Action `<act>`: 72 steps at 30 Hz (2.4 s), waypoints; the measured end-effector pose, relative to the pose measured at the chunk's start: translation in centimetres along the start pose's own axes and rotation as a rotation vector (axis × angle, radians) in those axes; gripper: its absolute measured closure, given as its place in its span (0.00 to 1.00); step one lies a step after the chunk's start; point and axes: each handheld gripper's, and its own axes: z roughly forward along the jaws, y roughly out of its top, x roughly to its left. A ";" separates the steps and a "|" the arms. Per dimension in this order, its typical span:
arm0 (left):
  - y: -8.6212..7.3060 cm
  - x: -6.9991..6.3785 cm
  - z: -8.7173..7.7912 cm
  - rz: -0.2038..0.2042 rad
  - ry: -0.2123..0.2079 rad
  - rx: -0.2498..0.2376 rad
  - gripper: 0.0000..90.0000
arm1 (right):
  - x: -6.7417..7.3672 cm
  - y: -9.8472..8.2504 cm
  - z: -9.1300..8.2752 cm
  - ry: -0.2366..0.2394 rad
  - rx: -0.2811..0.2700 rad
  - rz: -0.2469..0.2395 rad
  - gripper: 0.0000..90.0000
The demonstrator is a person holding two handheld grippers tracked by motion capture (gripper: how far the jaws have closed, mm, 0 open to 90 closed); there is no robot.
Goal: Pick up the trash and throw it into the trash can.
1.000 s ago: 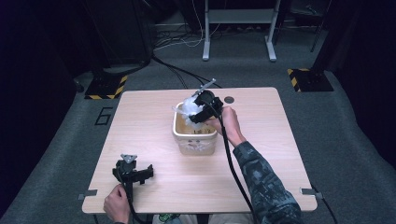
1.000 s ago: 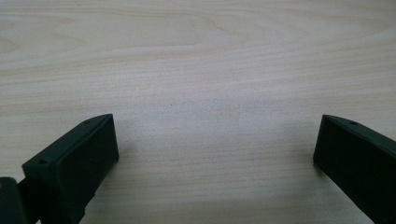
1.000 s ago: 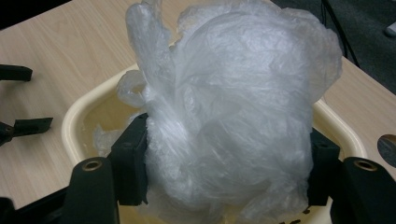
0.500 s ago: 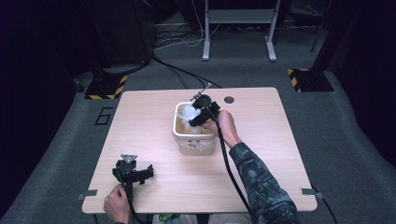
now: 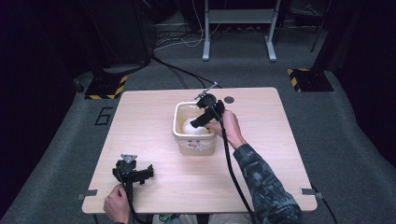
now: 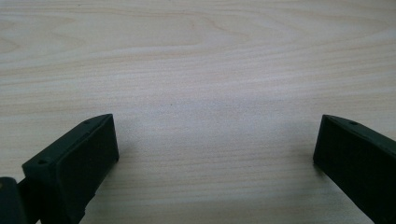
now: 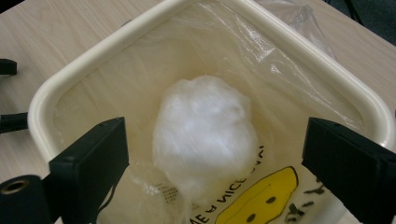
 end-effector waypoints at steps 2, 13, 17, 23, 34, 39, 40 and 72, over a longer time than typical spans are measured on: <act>0.0 0.0 0.0 0.000 0.000 0.000 0.00 | 0.0 -0.3 -0.6 0.000 -0.010 -0.005 0.05; 0.0 0.0 0.0 0.000 0.000 0.000 0.00 | 0.2 -4.0 -5.3 -0.048 -0.085 -0.040 0.04; 0.0 0.0 0.0 0.000 0.000 0.000 0.00 | -0.1 -6.0 -6.5 -0.069 -0.100 -0.042 0.05; 0.0 0.0 0.0 0.000 0.000 0.000 0.00 | -0.9 -9.0 -7.1 -0.099 -0.102 -0.010 0.05; 0.0 0.0 0.0 0.000 0.000 0.000 0.00 | -3.9 -16.9 -7.5 -0.151 -0.093 0.146 0.05; 0.0 0.0 0.0 0.005 0.001 0.001 0.00 | -4.9 -19.6 -7.1 -0.175 -0.079 0.199 0.06; 0.0 0.0 0.0 0.006 0.000 0.001 0.00 | -5.2 -20.1 -6.9 -0.179 -0.082 0.206 0.06; 0.0 0.0 0.0 0.001 0.000 -0.003 0.00 | -7.9 -30.4 -3.9 -0.300 -0.108 0.318 0.02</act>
